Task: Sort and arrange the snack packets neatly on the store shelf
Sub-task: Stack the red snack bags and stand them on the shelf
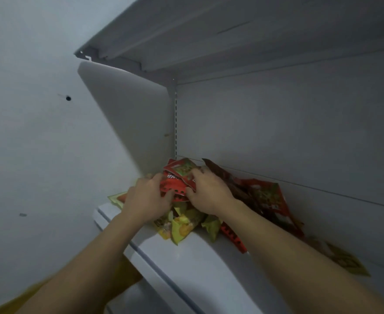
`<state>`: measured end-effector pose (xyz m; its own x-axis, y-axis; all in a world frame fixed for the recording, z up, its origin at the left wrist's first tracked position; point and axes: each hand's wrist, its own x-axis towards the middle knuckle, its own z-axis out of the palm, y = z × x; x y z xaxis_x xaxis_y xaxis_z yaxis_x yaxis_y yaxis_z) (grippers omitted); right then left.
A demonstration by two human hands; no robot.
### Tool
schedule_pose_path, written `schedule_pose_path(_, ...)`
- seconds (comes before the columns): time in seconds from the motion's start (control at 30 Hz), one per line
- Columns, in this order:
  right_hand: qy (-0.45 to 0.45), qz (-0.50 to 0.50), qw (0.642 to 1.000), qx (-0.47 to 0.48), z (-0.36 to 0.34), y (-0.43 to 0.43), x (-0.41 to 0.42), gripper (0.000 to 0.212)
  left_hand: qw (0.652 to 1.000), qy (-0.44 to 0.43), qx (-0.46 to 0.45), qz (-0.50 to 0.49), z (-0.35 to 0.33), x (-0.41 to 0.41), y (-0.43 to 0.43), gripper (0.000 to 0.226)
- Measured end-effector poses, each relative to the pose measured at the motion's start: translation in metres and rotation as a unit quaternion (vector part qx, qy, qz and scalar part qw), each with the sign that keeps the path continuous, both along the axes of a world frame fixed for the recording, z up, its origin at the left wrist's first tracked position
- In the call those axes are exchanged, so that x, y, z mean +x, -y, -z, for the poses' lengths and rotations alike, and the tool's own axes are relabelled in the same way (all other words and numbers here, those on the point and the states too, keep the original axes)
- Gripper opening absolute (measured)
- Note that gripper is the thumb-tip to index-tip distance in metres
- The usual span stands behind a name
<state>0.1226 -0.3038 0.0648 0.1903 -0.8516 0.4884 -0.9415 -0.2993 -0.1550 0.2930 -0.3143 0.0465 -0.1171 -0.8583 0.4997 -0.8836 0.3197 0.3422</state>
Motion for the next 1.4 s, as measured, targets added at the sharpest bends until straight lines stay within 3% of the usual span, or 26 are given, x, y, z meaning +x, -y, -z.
schedule_pose_path(0.17,0.013,0.074,0.996,0.039,0.006,0.038,0.010,0.047,0.996,-0.070,0.045,0.037,0.005,0.011,0.045,0.051)
schedule_pose_path(0.27,-0.019,0.117,0.992,0.039,0.008,0.046,0.014,0.047,0.981,-0.159,0.086,0.072,0.007,0.011,0.063,0.052)
schedule_pose_path(0.37,-0.070,0.139,0.988,0.001,0.007,0.048,0.016,0.037,0.960,-0.241,0.114,0.088,0.010,0.006,0.075,0.060)
schedule_pose_path(0.57,-0.136,0.181,0.974,-0.033,-0.004,0.045,0.011,0.018,0.936,-0.304,0.131,0.116,0.007,0.000,0.078,0.081)
schedule_pose_path(0.83,-0.003,0.161,0.980,-0.119,-0.028,0.025,0.014,0.022,0.895,-0.375,0.134,0.198,-0.006,-0.007,0.061,0.034)
schedule_pose_path(0.97,0.111,0.113,0.975,-0.158,-0.032,0.016,0.023,0.022,0.842,-0.435,0.148,0.281,-0.012,-0.020,0.046,0.045)
schedule_pose_path(1.1,0.275,0.000,0.958,-0.079,-0.022,0.010,0.015,0.022,0.755,-0.488,0.246,0.363,-0.006,-0.026,0.040,0.052)
schedule_pose_path(1.23,0.290,-0.033,0.955,-0.056,-0.007,0.008,0.002,0.026,0.639,-0.573,0.308,0.411,0.007,-0.021,0.042,0.043)
schedule_pose_path(1.27,0.294,-0.032,0.953,-0.059,-0.004,0.007,0.000,0.023,0.627,-0.577,0.315,0.417,0.007,-0.021,0.041,0.042)
schedule_pose_path(1.4,0.306,-0.012,0.947,-0.095,0.000,0.003,-0.001,0.040,0.695,-0.543,0.251,0.398,0.005,-0.029,0.040,0.057)
